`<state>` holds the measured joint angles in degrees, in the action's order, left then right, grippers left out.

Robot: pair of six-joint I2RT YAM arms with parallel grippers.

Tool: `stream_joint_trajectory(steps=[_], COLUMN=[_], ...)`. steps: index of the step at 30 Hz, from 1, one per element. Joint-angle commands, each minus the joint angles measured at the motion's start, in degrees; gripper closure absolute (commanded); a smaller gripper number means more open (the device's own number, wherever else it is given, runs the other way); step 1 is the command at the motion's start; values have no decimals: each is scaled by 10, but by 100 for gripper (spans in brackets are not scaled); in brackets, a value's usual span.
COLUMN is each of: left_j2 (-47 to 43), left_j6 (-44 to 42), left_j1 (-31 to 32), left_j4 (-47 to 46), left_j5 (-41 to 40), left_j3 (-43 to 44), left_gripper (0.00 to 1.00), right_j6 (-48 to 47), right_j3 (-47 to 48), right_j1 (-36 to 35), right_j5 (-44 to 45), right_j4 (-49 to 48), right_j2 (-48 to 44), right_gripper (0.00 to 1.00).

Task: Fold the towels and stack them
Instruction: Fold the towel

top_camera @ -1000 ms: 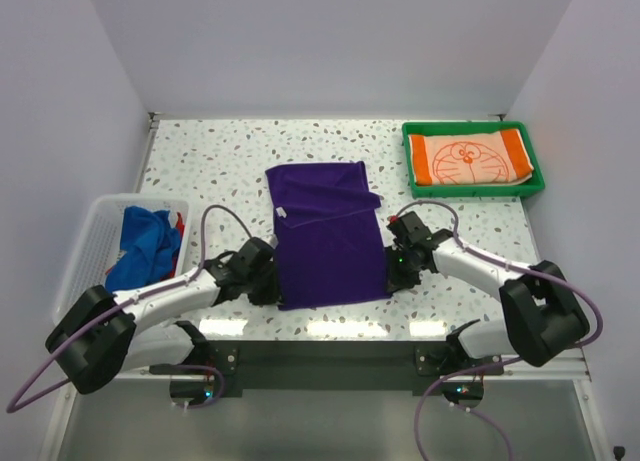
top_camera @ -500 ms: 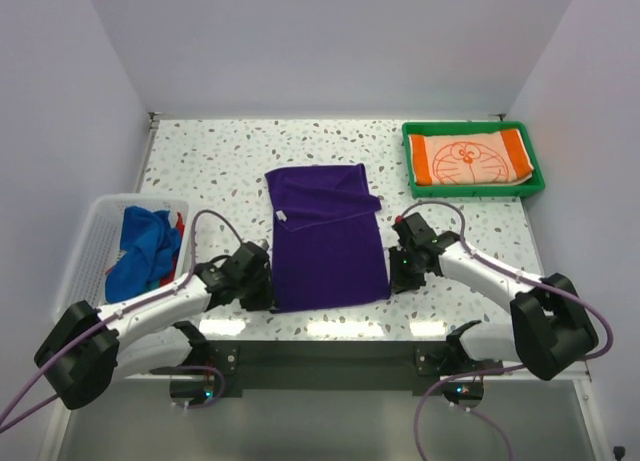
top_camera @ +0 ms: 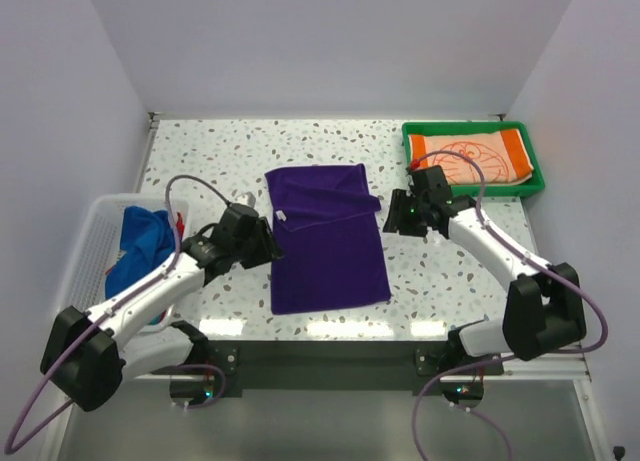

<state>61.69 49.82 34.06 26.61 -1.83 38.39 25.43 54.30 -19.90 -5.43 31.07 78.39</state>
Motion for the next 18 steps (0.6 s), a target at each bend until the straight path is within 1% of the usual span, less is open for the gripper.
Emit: stream_joint_trajectory(steps=[1, 2, 4, 5, 6, 8, 9, 12, 18], left_j2=[50, 65, 116, 136, 175, 215, 250, 304, 364], left_j6=[-19, -17, -14, -12, -14, -18, -19, -23, -22], left_j1=[-50, -59, -79, -84, -88, -92, -93, -94, -94], left_j4=[-81, -117, -153, -158, -161, -155, -151, -136, -100], left_j5=[-21, -14, -10, -8, -6, -9, -7, -10, -25], left_j3=[41, 45, 65, 76, 102, 133, 162, 205, 241], left_gripper=[50, 50, 51, 52, 52, 54, 54, 57, 62], right_j6=[15, 17, 24, 27, 33, 40, 48, 55, 56], right_j3=[21, 32, 54, 61, 66, 78, 83, 97, 113], right_j1=[36, 40, 50, 52, 57, 61, 65, 67, 68], right_j5=[-32, -31, -28, -24, -22, -19, -20, -26, -35], right_j4=[-99, -110, -132, -137, -145, -166, -170, -185, -194], right_j2=[34, 54, 77, 98, 108, 126, 143, 174, 207], right_gripper=[51, 52, 53, 53, 53, 54, 54, 54, 54])
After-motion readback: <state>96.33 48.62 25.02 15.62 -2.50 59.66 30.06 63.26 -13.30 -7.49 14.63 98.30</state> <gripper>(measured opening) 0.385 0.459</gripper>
